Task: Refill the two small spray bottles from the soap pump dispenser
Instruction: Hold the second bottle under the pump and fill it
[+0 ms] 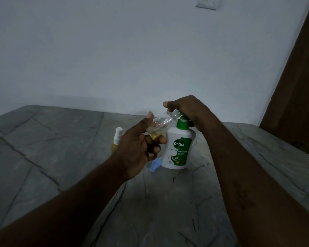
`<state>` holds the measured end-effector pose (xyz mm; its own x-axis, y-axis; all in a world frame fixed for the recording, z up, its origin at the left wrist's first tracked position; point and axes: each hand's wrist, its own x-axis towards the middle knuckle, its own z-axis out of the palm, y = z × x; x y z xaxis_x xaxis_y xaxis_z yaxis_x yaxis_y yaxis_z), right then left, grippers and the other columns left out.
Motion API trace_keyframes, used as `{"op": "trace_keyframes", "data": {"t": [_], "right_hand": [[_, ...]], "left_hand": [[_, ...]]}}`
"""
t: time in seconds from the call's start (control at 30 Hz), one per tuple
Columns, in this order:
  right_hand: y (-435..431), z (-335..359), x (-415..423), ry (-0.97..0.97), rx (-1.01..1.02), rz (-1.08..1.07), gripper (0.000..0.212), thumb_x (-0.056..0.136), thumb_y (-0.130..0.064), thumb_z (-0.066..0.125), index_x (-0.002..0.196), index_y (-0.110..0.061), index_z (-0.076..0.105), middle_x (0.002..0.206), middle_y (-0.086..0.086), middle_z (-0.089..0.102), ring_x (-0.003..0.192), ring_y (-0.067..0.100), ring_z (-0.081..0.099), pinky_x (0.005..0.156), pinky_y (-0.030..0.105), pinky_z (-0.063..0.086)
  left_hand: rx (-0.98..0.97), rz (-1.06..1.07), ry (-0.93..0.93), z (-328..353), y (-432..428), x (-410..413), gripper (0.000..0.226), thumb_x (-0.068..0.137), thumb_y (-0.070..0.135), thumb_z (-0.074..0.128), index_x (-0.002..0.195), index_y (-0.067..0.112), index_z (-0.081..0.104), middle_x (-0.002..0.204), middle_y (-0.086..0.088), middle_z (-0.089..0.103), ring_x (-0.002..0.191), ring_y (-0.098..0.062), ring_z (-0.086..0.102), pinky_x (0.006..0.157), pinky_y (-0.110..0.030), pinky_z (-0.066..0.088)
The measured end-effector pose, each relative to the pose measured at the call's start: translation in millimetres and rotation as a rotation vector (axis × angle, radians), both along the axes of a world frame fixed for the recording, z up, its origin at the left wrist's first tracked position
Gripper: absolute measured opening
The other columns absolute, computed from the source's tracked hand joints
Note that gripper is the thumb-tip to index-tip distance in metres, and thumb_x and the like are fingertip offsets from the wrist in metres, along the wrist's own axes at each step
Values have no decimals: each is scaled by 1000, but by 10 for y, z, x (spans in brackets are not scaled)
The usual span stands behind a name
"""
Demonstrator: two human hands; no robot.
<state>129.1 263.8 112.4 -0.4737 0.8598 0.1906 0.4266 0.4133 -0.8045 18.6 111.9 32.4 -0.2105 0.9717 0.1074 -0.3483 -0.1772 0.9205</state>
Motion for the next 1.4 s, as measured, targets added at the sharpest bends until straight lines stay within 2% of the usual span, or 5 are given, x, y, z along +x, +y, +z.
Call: {"op": "trace_keyframes", "data": {"t": [0.33, 0.5, 0.77, 1.03, 1.4], "right_hand": [[-3, 64, -6, 34, 188, -24, 37, 89, -51, 72, 86, -15, 79, 77, -3, 70, 63, 11, 59, 59, 27, 46], [11, 59, 0, 58, 84, -7, 31, 87, -49, 74, 83, -18, 79, 76, -4, 68, 62, 13, 56, 56, 26, 42], [21, -13, -10, 51, -45, 29, 23, 82, -38, 78, 83, -16, 79, 104, 1, 77, 74, 16, 61, 67, 29, 46], [9, -4, -2, 63, 7, 12, 30, 84, -46, 78, 86, -15, 80, 79, -3, 68, 66, 14, 57, 59, 26, 43], [-18, 64, 2, 139, 66, 20, 30, 85, -48, 78, 82, -18, 79, 74, -3, 68, 58, 10, 55, 57, 25, 43]], "left_hand": [[10, -12, -8, 12, 15, -2, 61, 95, 58, 48, 129, 10, 62, 75, -6, 65, 54, -13, 48, 49, -24, 34], [16, -12, -13, 22, 5, 2, 60, 96, 57, 47, 131, 11, 61, 74, -6, 64, 54, -13, 48, 47, -23, 36], [-3, -6, -25, 11, 0, -5, 58, 96, 56, 47, 130, 10, 62, 72, -6, 63, 53, -12, 48, 45, -22, 36], [22, 7, -10, -12, 6, 3, 60, 90, 55, 52, 126, 9, 65, 73, -7, 63, 54, -14, 49, 47, -23, 35], [64, -36, -45, 2, -3, -31, 45, 93, 50, 51, 116, 16, 72, 76, -10, 60, 57, -16, 49, 50, -24, 36]]}}
